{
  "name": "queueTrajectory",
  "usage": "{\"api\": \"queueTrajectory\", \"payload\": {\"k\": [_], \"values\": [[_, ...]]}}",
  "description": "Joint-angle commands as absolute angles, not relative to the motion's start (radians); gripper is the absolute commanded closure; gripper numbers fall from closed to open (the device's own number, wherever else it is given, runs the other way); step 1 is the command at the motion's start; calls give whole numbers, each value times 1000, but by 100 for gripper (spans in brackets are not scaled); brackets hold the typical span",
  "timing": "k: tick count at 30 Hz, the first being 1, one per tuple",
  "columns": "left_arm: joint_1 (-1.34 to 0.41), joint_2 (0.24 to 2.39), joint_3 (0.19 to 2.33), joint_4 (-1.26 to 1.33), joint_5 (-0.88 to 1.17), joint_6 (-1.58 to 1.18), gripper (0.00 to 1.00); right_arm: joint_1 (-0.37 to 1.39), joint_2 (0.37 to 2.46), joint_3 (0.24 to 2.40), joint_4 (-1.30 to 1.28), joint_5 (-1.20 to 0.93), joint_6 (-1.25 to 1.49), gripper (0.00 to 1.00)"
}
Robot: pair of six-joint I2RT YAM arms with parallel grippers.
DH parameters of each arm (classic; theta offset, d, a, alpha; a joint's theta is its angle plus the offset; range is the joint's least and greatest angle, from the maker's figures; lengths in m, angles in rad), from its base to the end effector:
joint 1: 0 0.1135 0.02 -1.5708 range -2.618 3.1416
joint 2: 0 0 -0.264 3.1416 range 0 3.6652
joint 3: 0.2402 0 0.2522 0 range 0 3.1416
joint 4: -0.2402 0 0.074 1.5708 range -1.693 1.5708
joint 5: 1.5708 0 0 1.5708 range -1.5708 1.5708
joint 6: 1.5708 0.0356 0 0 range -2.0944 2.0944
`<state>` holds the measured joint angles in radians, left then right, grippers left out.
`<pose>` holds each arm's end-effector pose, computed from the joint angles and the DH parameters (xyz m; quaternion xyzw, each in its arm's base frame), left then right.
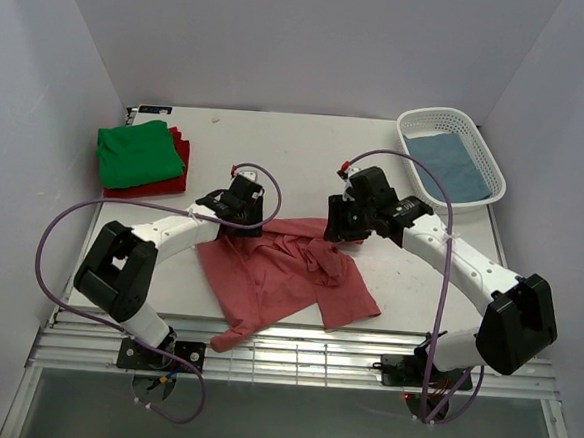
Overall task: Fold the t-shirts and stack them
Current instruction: Flatten out the tshirt
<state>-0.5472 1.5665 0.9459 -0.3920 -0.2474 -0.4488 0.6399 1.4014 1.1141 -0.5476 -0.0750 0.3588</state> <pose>0.2697 -0.1541 0.1918 0.0130 0.9545 -0.0264 0.2968 0.2398 0.1818 0.2807 -0.1440 0.9213 0.2028 0.2988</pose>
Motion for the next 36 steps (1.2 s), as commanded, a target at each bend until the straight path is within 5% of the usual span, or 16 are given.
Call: {"api": "queueTrajectory", "payload": {"k": [1, 14, 17, 18, 22, 36], "values": [[-549, 1597, 991, -364, -261, -436, 34, 672, 1388, 1109, -499, -123, 345, 52], [-554, 1644, 982, -348, -302, -453, 46, 834, 1522, 1167, -552, -123, 311, 55], [-554, 1643, 985, -351, -324, -451, 66, 834, 1542, 1158, -560, -81, 318, 55], [-554, 1640, 988, -351, -328, -453, 81, 834, 1549, 1160, -567, -55, 319, 55], [-554, 1620, 996, -371, -345, -454, 100, 834, 1586, 1157, -572, -5, 311, 56], [-552, 1293, 1166, -670, -541, -515, 100, 833, 1726, 1158, -526, 70, 304, 59]]}}
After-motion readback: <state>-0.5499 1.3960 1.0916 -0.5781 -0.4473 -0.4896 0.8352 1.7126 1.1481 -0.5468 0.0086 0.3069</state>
